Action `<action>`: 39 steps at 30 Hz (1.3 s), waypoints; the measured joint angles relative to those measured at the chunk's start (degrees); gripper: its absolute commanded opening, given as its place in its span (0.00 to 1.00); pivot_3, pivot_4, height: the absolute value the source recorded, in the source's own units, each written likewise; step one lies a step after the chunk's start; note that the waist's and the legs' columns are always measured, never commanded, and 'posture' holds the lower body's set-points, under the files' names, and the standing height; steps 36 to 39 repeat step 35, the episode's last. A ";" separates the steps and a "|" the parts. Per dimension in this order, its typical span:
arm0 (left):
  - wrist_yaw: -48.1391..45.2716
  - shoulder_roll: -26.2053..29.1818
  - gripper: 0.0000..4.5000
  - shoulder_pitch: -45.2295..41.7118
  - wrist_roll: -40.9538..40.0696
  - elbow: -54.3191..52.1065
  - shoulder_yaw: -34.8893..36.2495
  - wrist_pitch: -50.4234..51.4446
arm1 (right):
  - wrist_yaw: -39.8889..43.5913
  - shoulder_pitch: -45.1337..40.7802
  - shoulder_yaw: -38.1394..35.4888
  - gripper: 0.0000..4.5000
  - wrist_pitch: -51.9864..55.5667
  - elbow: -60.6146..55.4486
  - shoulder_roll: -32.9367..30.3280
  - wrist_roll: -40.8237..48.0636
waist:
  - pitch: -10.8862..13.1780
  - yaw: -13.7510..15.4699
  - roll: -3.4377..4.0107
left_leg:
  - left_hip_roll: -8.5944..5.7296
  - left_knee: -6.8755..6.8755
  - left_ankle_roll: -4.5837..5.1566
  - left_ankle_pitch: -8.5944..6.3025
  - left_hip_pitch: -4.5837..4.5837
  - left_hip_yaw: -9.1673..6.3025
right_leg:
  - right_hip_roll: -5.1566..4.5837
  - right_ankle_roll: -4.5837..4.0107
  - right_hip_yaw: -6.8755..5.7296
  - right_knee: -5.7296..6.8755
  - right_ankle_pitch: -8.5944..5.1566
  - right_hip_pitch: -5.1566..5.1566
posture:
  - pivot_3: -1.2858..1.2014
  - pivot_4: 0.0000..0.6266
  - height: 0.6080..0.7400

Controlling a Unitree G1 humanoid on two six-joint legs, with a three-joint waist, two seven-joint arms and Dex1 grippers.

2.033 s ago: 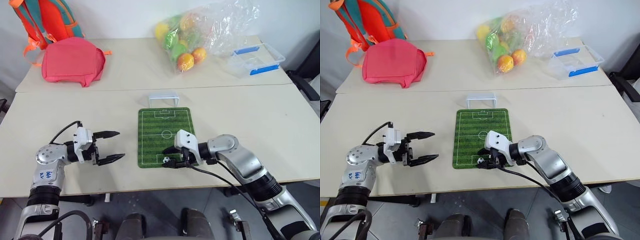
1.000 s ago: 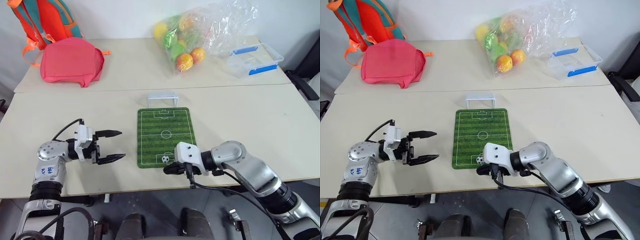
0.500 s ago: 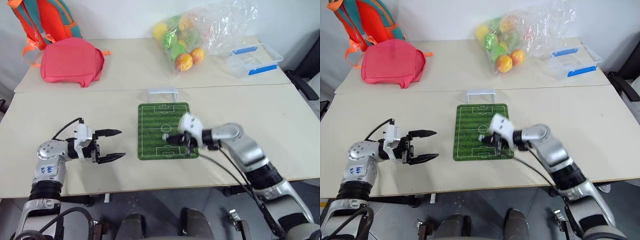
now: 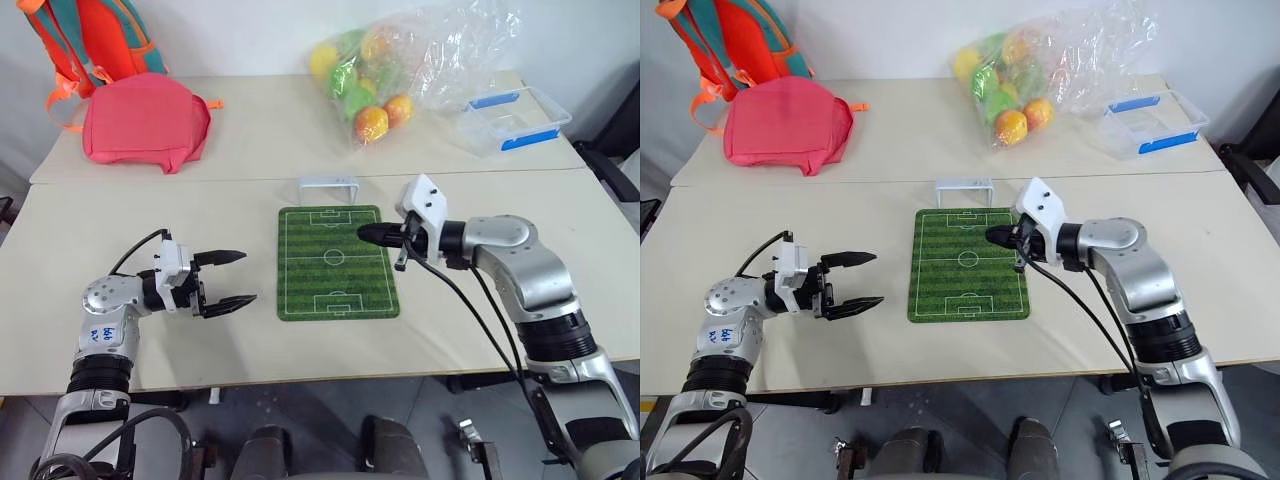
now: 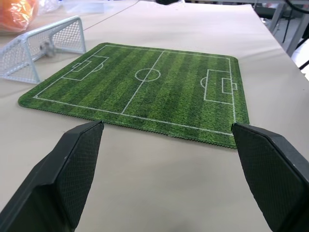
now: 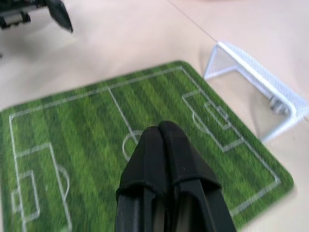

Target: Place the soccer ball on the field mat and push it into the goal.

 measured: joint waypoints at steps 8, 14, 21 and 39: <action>5.45 -0.45 1.00 -3.31 -0.83 1.33 2.20 5.10 | 7.71 12.67 -10.76 0.12 -6.63 0.89 -11.57 3.33 | 0.01 0.14 -0.03 | 0.00 -0.03 0.02 -0.01 0.00 0.02 | 0.00 0.01 -0.01 -0.05 0.00 0.03 | 0.52 0.24 1.00; 5.55 2.14 1.00 -2.29 -2.23 1.69 4.82 9.25 | 15.81 22.84 -21.49 0.58 -16.02 10.69 -15.13 7.09 | 0.03 -0.12 -0.06 | 0.01 0.00 0.06 -0.03 0.08 0.10 | -0.01 0.04 0.04 -0.05 0.02 0.05 | 0.52 0.24 1.00; 2.82 4.30 1.00 -3.95 -2.40 7.17 5.69 8.74 | 20.50 27.11 -25.65 1.00 -20.37 13.02 -15.55 9.95 | 0.03 -0.03 -0.06 | 0.01 0.10 0.04 -0.01 0.10 0.14 | -0.02 0.03 0.08 0.00 0.04 0.08 | 0.52 0.24 1.00; 0.64 5.42 1.00 -5.22 -2.50 10.12 6.69 7.49 | 14.47 36.96 -28.73 1.00 -22.70 7.86 -11.34 12.52 | 0.03 0.38 -0.06 | 0.01 0.07 0.04 -0.01 0.08 0.12 | -0.02 0.03 0.06 -0.01 0.04 0.08 | 0.52 0.24 1.00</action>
